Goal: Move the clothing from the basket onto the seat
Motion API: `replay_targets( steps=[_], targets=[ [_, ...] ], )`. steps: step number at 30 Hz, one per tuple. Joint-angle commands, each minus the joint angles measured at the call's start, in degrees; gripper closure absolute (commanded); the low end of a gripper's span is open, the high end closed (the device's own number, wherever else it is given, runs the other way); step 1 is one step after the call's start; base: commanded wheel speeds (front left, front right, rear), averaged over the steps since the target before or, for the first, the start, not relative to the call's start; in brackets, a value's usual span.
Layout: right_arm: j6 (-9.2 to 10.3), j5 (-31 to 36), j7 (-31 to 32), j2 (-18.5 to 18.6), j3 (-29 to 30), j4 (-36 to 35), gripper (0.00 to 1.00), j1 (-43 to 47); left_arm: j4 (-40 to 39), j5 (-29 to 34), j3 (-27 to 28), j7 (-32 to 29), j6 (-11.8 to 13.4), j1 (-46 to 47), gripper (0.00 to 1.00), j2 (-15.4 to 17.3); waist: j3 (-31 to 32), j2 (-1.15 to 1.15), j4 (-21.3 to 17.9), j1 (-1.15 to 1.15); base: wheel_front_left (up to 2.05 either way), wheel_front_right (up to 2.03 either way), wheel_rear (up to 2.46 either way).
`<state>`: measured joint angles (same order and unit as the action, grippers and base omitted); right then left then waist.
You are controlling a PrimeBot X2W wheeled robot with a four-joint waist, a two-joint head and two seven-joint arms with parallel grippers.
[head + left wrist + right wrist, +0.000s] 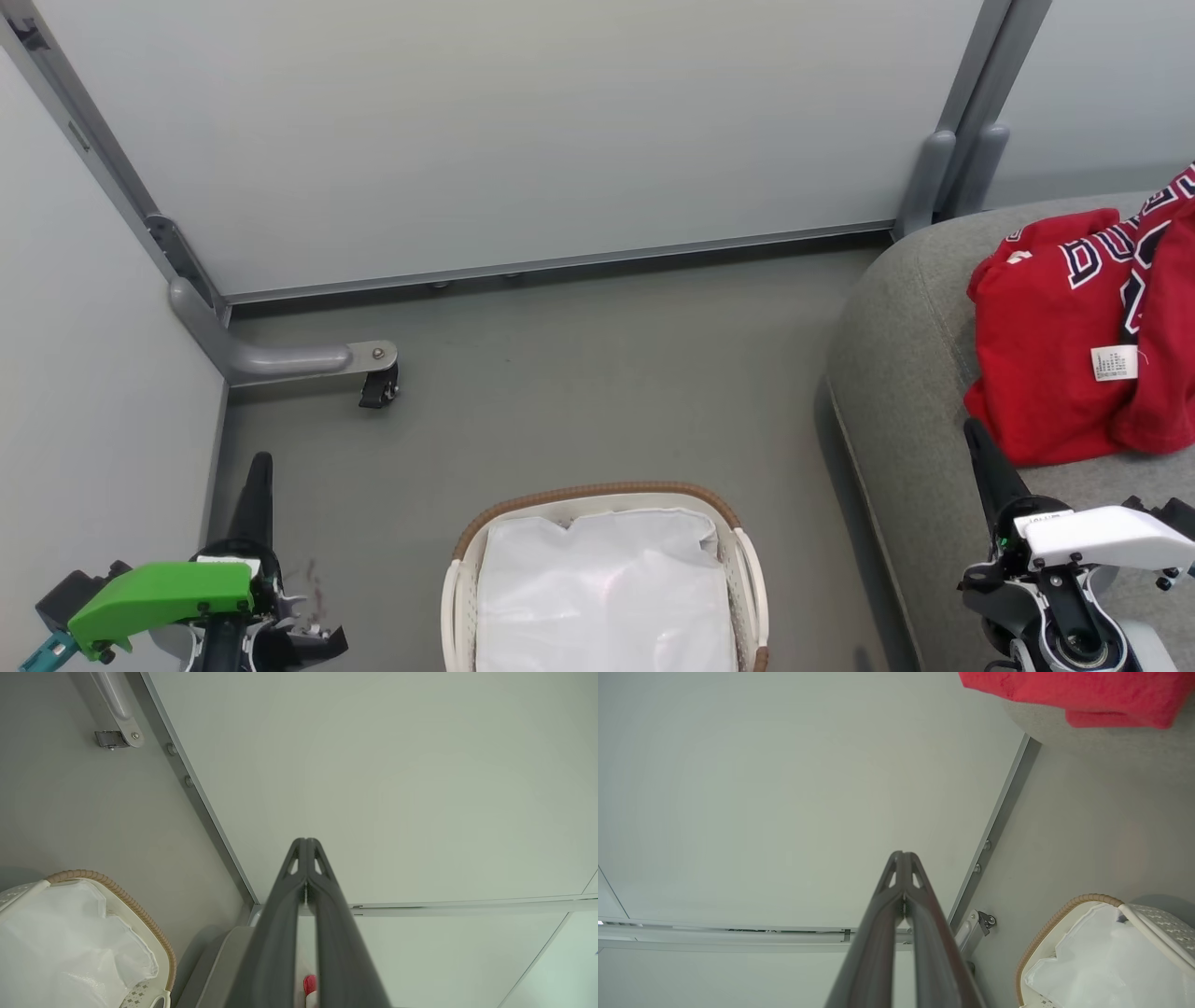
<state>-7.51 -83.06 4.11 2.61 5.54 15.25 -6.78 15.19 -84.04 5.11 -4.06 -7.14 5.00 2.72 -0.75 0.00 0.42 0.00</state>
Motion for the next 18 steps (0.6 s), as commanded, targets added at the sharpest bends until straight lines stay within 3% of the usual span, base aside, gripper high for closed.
replay_targets(
  steps=[1, 18],
  targets=[
    [0.03, -1.40, 0.41, 0.36, 0.31, -0.49, 1.00, 0.47, -0.45, -1.35, 0.27, -0.43, -0.45, 1.21, 1.00, 0.33, 0.04, 0.00, -0.03, 0.00, 0.00, 0.00, 0.00],
    [0.04, -7.98, 2.18, 0.42, 0.97, -1.22, 1.00, 0.77, -1.13, -7.16, 1.36, -2.24, -0.46, 1.50, 1.00, 0.35, 0.46, 0.00, -0.33, 0.00, 0.00, 0.00, 0.00]
  ],
)
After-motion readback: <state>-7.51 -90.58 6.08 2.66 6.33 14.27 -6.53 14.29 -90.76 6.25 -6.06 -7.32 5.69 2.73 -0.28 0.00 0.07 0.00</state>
